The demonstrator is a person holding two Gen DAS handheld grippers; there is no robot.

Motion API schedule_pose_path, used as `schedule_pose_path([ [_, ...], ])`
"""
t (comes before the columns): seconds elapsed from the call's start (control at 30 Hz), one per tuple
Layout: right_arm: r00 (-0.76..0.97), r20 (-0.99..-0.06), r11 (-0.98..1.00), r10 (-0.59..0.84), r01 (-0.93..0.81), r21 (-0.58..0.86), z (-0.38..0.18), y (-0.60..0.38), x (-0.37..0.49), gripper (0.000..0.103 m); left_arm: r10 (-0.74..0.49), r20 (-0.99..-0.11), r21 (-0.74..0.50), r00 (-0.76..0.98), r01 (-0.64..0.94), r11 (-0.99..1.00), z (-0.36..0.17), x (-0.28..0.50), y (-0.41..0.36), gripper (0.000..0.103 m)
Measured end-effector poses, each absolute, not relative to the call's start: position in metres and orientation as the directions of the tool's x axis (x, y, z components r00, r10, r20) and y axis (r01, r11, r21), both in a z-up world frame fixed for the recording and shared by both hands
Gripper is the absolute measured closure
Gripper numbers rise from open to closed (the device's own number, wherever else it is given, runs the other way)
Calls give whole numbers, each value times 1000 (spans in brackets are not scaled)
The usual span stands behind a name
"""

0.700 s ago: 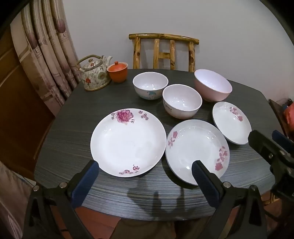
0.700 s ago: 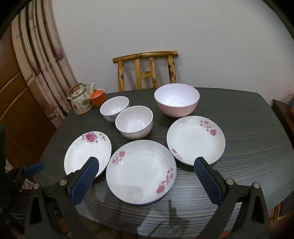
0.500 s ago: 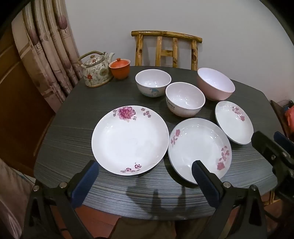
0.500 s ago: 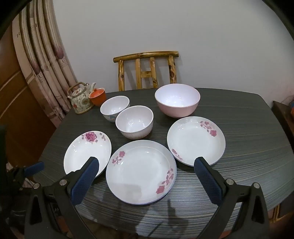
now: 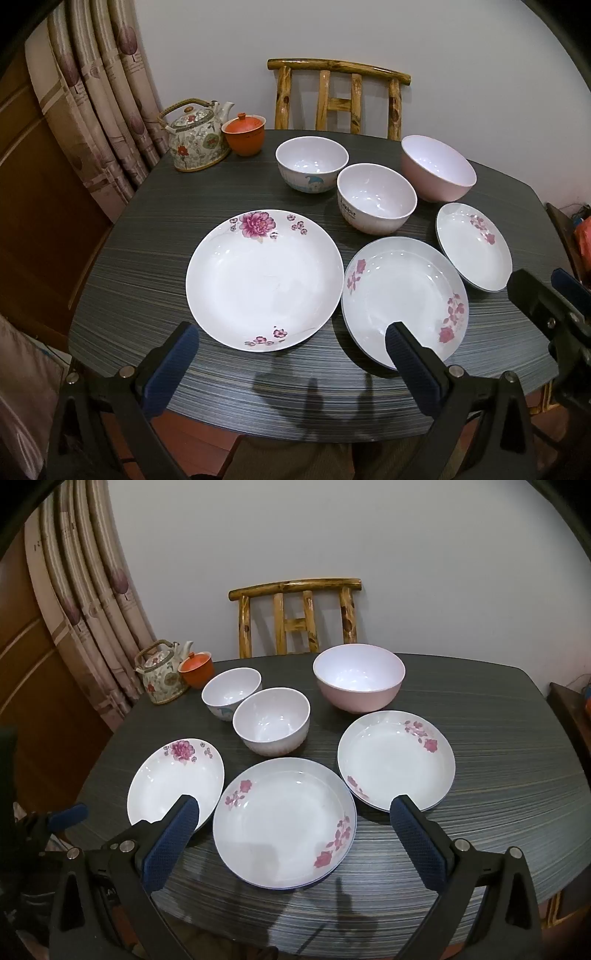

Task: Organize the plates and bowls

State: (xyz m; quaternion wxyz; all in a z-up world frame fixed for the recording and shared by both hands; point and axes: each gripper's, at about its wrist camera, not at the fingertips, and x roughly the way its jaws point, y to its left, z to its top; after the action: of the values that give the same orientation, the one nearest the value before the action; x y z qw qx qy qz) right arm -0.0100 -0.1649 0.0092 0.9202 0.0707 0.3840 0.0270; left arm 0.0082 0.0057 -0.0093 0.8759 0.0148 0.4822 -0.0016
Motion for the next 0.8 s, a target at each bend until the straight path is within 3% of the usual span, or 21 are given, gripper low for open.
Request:
schedule_pose_path([
  [0.8,689,-716,989,110,-2,150,1,-160,-15,0,20,-847,34,532,16,999,-10,6,7,0],
])
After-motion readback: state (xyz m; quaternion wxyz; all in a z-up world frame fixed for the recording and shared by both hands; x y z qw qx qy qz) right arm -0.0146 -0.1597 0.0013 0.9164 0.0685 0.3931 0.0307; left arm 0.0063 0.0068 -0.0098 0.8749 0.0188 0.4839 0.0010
